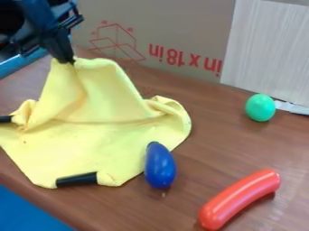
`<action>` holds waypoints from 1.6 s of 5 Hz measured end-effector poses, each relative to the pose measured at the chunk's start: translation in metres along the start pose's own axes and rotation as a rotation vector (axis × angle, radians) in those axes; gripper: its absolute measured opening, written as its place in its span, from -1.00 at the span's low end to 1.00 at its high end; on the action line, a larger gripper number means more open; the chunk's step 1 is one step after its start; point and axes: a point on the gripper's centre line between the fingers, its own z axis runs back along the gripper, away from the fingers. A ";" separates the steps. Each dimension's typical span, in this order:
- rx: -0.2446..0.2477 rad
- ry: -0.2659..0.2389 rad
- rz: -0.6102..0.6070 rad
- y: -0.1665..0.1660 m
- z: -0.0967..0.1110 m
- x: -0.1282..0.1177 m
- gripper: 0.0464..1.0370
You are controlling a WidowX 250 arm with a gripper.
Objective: Unfold the cloth from top right to bottom left
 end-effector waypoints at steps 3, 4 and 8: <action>0.148 -0.010 0.127 -0.020 -0.037 0.048 -0.98; 0.216 -0.034 0.124 -0.022 -0.049 0.063 -0.98; 0.433 0.126 -0.121 -0.032 -0.080 0.073 -0.77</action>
